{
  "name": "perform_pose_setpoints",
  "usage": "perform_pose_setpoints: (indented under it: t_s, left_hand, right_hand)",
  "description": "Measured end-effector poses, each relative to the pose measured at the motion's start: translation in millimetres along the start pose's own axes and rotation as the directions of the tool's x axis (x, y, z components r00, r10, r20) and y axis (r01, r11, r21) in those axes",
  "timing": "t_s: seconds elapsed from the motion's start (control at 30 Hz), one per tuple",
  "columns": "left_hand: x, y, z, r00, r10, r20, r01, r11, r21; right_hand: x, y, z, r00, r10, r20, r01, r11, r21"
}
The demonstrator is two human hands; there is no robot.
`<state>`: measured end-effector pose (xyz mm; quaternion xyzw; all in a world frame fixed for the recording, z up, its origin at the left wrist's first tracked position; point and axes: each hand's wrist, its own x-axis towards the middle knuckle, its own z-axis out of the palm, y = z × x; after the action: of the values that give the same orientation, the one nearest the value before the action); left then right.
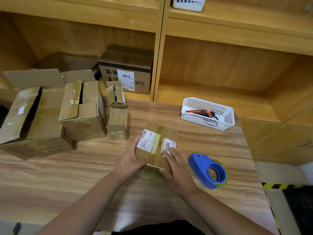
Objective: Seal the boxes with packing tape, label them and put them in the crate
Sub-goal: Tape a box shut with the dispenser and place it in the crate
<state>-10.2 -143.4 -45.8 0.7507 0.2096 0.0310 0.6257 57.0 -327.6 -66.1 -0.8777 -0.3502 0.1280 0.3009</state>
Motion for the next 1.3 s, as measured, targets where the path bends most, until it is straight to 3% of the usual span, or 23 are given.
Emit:
perform_pose_setpoints:
  t_s: [0.13,0.37,0.5,0.57,0.67,0.77,0.87,0.97,1.13,1.3]
  left_hand:
    - [-1,-22,-4,0.999,0.003,0.036,-0.008,0.991,0.131]
    - [2,-42,-20,0.986,-0.121,0.113,0.115,0.992,0.060]
    - [11,-41,-27,0.973,-0.109,0.203,0.096,0.993,0.072]
    - [15,-42,-33,0.960,-0.133,0.248,0.115,0.990,0.084]
    - [21,-40,-41,0.939,-0.135,0.316,0.098,0.987,0.131]
    - [27,-42,-49,0.928,-0.135,0.346,0.099,0.988,0.121]
    - [33,-47,-62,0.918,-0.151,0.367,0.131,0.988,0.080]
    - [37,-51,-74,0.948,-0.144,0.285,0.119,0.988,0.101]
    - [33,-63,-81,0.997,-0.067,0.044,0.050,0.953,0.299]
    - [21,-70,-69,0.996,-0.008,-0.087,0.032,0.959,0.283]
  right_hand:
    - [-6,7,16,0.998,-0.023,0.051,0.036,0.966,-0.256]
    - [1,0,7,0.943,-0.122,0.308,0.284,0.775,-0.564]
    - [17,-2,-4,0.940,-0.046,0.338,0.269,0.709,-0.651]
    - [27,-7,-12,0.937,0.012,0.350,0.226,0.744,-0.629]
    - [35,-4,-13,0.961,0.071,0.266,0.111,0.783,-0.612]
    - [33,-13,-4,0.952,0.135,0.274,0.069,0.780,-0.622]
    - [26,-23,14,0.972,0.132,0.195,0.045,0.710,-0.702]
    - [19,-34,30,0.983,0.115,0.145,0.019,0.714,-0.699]
    - [16,-53,46,0.999,0.009,0.049,0.027,0.725,-0.689]
    - [22,-71,64,0.998,-0.008,0.059,0.042,0.799,-0.600]
